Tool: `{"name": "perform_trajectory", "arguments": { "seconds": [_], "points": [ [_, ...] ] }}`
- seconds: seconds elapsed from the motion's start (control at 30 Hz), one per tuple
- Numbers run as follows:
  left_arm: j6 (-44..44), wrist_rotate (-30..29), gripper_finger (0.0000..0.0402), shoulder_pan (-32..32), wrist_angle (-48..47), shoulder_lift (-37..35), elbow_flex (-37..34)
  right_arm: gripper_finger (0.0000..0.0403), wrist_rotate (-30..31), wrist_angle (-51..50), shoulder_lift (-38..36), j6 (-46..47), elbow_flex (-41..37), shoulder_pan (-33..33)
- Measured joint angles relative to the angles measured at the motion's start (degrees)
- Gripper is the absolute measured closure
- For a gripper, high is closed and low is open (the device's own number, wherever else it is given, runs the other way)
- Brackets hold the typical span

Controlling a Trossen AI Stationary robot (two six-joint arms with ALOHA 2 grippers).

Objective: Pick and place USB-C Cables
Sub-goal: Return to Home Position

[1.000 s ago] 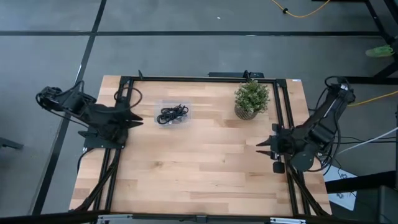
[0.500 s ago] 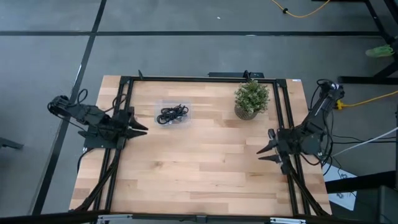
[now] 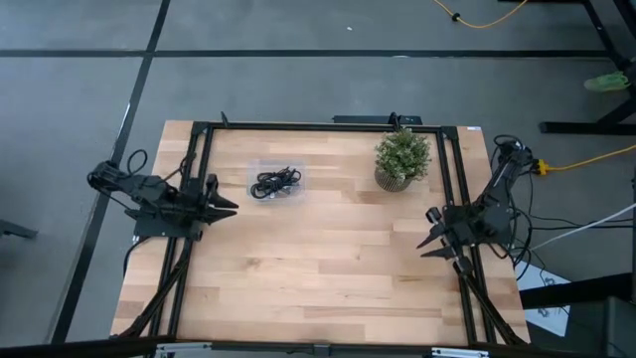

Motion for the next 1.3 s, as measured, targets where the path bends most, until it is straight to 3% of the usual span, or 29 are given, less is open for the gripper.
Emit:
{"name": "perform_trajectory", "arguments": {
  "seconds": [0.23,0.5,0.7,1.03,1.17,1.3],
  "points": [
    [5.3,1.5,0.0323,0.0,9.4,0.0,-6.4,0.0297,-0.4,-3.3,-7.0,-4.2,-1.6,0.0],
    [6.8,1.6,0.0323,0.0,17.3,0.0,-12.3,0.0297,-1.4,-3.3,-6.9,-4.0,-1.5,0.0],
    [9.9,1.5,0.0323,1.7,23.1,0.0,-14.7,0.0297,6.6,-1.0,-6.9,-8.4,-1.5,-0.1],
    [15.0,4.7,0.0323,9.5,23.7,0.0,-14.7,0.0297,11.1,-1.3,-6.9,-19.6,-1.5,-2.3],
    [15.5,7.4,0.0323,13.3,23.7,0.0,-14.7,0.0297,9.3,0.1,-6.9,-21.2,-2.2,-5.8],
    [14.5,13.1,0.0323,16.4,24.1,0.0,-14.7,0.0297,-0.7,2.1,-6.8,-18.6,-3.1,-10.8]
  ]
}}
